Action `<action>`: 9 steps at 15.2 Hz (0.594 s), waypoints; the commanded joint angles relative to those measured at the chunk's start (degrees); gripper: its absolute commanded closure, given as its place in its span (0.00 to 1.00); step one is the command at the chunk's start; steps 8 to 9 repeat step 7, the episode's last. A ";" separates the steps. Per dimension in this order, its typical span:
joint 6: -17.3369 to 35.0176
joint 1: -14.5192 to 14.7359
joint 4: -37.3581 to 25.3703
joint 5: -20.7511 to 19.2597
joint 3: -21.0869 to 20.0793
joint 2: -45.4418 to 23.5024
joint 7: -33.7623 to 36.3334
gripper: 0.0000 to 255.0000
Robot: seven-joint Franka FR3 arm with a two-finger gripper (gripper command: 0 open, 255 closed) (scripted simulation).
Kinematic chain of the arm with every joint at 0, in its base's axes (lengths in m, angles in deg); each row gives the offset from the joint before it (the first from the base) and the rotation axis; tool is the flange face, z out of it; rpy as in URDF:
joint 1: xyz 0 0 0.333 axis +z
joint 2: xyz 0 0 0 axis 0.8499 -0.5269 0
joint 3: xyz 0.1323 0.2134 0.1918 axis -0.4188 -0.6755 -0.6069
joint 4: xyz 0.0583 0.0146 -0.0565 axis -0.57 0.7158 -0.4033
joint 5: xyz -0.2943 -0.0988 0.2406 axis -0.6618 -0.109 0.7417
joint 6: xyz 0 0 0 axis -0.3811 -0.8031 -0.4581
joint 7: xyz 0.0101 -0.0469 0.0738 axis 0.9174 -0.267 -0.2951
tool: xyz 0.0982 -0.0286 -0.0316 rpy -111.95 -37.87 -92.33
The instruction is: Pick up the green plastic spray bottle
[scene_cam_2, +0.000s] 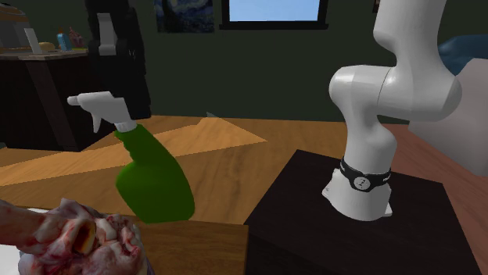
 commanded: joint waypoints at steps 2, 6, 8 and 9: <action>-2.24 0.04 -2.16 0.04 -0.06 0.14 -0.56 1.00; -4.58 0.09 -4.70 0.10 -0.12 0.01 -1.15 1.00; -4.59 0.09 -4.70 0.10 -0.12 0.00 -1.15 1.00; -4.59 0.09 -4.70 0.10 -0.12 0.00 -1.15 1.00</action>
